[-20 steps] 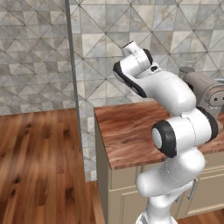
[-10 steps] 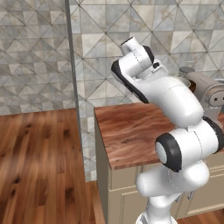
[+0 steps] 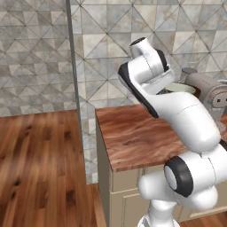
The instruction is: Pick up the bowls on the counter and stack them on top of one another in the open cabinet. Place the smaller bowl on top of the larger bowl.
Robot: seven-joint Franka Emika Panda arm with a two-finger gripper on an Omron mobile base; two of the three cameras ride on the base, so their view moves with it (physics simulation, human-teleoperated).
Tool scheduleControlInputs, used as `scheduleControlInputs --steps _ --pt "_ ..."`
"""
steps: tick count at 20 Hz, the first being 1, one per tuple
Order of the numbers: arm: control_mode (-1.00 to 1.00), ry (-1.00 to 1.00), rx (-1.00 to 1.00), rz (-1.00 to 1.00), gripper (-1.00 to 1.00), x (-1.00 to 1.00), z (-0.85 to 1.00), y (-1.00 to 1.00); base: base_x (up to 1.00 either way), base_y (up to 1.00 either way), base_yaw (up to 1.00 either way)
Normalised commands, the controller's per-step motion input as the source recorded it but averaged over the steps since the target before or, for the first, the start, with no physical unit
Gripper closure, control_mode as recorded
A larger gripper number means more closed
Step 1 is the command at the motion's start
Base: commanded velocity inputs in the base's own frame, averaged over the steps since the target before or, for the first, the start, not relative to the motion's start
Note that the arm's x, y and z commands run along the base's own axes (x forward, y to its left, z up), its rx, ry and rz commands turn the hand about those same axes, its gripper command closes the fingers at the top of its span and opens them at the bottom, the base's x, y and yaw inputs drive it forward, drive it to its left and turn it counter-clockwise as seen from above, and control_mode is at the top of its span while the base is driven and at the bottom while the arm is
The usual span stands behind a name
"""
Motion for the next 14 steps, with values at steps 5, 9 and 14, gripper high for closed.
scheduleControlInputs --steps 5,9,14 --pt "-1.00 -0.14 0.15 0.13 1.00 -0.43 0.05 0.00 0.00 0.00 0.00" --pt "-1.00 -0.16 0.14 0.12 1.00 -0.38 0.13 0.00 0.00 0.00 0.00" --pt "-1.00 -0.10 0.08 0.15 1.00 -0.37 0.17 0.00 0.00 0.00 0.00"
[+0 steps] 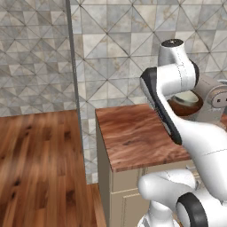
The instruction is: Pick up the bowls on the counter and stack them on top of one another in the open cabinet. Place the smaller bowl on top of the larger bowl.
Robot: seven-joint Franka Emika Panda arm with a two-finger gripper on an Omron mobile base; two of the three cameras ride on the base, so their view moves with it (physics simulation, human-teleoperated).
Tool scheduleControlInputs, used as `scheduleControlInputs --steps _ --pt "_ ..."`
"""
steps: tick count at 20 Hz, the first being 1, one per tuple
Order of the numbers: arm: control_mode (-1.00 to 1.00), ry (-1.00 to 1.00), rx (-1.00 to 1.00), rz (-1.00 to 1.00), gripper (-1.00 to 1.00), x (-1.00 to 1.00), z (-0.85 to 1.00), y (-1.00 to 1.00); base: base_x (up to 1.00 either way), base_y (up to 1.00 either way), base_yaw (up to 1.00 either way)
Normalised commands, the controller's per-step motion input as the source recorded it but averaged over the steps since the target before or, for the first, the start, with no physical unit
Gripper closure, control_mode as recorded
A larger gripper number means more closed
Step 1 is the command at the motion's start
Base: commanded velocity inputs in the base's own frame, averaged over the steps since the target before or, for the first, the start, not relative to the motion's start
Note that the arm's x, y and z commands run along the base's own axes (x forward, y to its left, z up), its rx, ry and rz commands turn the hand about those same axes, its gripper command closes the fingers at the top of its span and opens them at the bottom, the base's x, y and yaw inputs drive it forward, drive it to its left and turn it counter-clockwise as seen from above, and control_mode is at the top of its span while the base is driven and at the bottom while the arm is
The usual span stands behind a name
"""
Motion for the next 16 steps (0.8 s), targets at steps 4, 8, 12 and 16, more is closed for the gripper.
scheduleControlInputs --steps 4,8,12,16 --pt "-1.00 -0.04 0.02 0.17 1.00 -0.41 0.14 0.02 0.00 0.00 0.00" --pt "-1.00 -0.01 0.00 0.17 1.00 -0.47 0.14 0.05 0.00 0.00 0.00" --pt "-1.00 0.00 0.00 0.17 1.00 -0.50 0.17 0.07 0.00 0.00 0.00" --pt "-1.00 0.00 -0.02 0.17 1.00 -0.49 0.17 0.10 0.00 0.00 0.00"
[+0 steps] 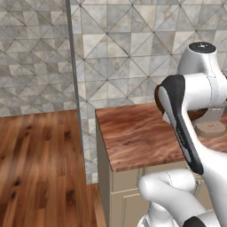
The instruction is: Pick up the bowls on the counter and stack them on top of one another in the open cabinet. Place the smaller bowl on top of the larger bowl.
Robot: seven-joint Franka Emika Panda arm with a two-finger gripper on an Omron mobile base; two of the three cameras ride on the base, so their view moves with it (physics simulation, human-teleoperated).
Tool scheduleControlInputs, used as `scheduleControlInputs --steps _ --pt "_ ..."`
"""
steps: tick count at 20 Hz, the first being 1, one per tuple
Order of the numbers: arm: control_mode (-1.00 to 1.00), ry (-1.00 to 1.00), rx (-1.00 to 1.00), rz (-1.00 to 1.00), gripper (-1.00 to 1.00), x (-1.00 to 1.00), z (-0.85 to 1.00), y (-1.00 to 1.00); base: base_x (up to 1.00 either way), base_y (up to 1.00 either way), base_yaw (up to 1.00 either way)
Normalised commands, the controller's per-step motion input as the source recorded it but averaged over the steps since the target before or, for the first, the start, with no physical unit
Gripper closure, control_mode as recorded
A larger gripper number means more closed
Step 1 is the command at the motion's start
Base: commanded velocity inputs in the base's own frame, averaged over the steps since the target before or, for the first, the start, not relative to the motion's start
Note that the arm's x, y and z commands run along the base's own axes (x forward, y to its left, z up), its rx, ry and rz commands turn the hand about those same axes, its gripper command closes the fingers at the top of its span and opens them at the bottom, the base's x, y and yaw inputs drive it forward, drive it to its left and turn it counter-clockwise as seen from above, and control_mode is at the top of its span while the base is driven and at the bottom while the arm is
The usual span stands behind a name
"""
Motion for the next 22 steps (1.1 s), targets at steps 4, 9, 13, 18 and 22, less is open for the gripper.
scheduleControlInputs --steps 4,9,13,18,22 --pt "-1.00 0.00 -0.03 0.18 1.00 -0.47 0.17 0.09 0.00 0.00 0.00" --pt "-1.00 0.00 -0.04 0.17 1.00 -0.45 0.15 0.06 0.00 0.00 0.00" --pt "-1.00 0.00 -0.01 0.14 1.00 -0.32 0.10 0.00 0.00 0.00 0.00" --pt "-1.00 0.00 0.00 0.10 1.00 -0.16 0.00 0.00 0.00 0.00 0.00" --pt "-1.00 0.00 0.00 0.09 1.00 -0.04 0.00 0.00 0.00 0.00 0.00"
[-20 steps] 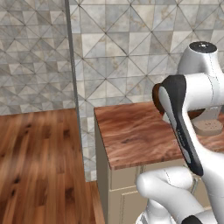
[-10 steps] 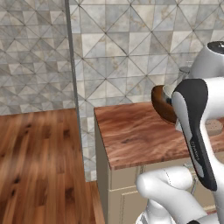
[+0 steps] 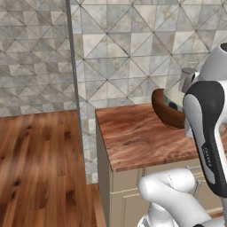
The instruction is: Pick up the bowls on the counter and stack them on top of one another in the open cabinet. Place the smaller bowl on top of the larger bowl.
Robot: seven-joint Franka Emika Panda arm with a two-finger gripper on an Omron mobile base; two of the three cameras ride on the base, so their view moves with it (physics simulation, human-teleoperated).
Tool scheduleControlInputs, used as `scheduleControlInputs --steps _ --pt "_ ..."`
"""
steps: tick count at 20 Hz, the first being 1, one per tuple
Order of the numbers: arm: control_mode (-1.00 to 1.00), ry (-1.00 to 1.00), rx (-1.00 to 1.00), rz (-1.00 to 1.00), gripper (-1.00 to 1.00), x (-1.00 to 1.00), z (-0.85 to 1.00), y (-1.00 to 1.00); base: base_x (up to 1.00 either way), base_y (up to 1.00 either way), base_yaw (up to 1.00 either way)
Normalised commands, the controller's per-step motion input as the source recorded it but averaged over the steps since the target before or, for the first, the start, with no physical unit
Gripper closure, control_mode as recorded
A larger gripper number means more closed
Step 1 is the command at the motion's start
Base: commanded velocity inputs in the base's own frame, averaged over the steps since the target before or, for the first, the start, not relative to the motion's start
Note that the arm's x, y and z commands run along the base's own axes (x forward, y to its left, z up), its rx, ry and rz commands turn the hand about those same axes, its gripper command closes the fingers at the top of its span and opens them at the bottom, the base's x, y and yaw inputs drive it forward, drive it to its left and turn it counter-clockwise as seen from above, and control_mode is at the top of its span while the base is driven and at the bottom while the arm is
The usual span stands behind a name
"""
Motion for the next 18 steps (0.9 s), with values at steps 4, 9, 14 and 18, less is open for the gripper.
scheduleControlInputs --steps 4,9,14,18 --pt "-1.00 0.00 0.00 0.09 1.00 0.00 0.00 -0.01 0.00 0.00 0.00" --pt "1.00 0.00 0.00 0.02 1.00 0.00 0.00 -0.01 0.00 0.00 0.00" --pt "1.00 0.00 0.00 0.00 1.00 0.00 0.00 0.00 0.00 0.00 0.01" --pt "1.00 0.00 0.00 0.00 1.00 0.00 0.00 0.00 -0.16 0.00 0.05"
